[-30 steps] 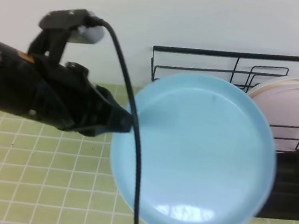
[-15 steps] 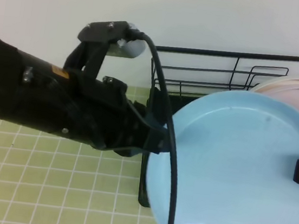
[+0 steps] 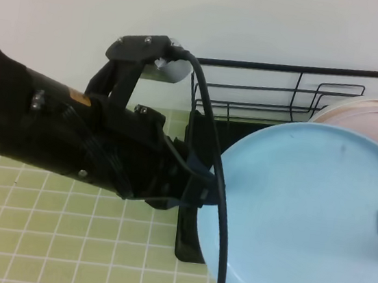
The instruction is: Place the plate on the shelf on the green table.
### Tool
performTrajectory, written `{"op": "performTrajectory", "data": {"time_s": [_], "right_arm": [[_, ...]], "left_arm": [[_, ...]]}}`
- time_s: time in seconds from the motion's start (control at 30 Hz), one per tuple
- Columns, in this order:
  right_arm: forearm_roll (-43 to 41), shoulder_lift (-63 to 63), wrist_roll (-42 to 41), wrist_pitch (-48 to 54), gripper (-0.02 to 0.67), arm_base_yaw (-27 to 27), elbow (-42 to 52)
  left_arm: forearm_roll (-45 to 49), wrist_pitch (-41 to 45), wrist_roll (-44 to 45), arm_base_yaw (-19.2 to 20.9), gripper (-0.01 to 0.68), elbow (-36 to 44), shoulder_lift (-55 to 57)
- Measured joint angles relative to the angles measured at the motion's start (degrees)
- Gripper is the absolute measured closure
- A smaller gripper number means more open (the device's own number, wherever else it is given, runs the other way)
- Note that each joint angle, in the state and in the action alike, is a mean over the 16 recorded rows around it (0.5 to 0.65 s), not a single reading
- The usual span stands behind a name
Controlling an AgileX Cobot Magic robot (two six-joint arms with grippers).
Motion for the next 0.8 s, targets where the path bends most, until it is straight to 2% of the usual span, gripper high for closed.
{"op": "performTrajectory", "data": {"time_s": [0.23,0.37,0.47,0.8], "right_arm": [[-5.06,0.0,-7.74,-6.22,0.56,0.01,-0.09],[-9.48,0.08,-11.13,-11.16,0.561,0.03,-0.91],[-13.82,0.49,-13.17,-14.29,0.562,0.03,-2.3],[-30.65,6.79,-19.27,-20.53,0.562,0.94,-11.04]], "left_arm": [[-0.3,0.54,-0.75,0.05,0.398,0.01,0.01],[0.09,-0.57,-0.8,0.07,0.365,0.01,0.01],[1.32,-2.37,-0.81,0.09,0.406,0.01,0.01],[7.46,-8.18,-1.34,0.09,0.636,0.0,0.01]]}}
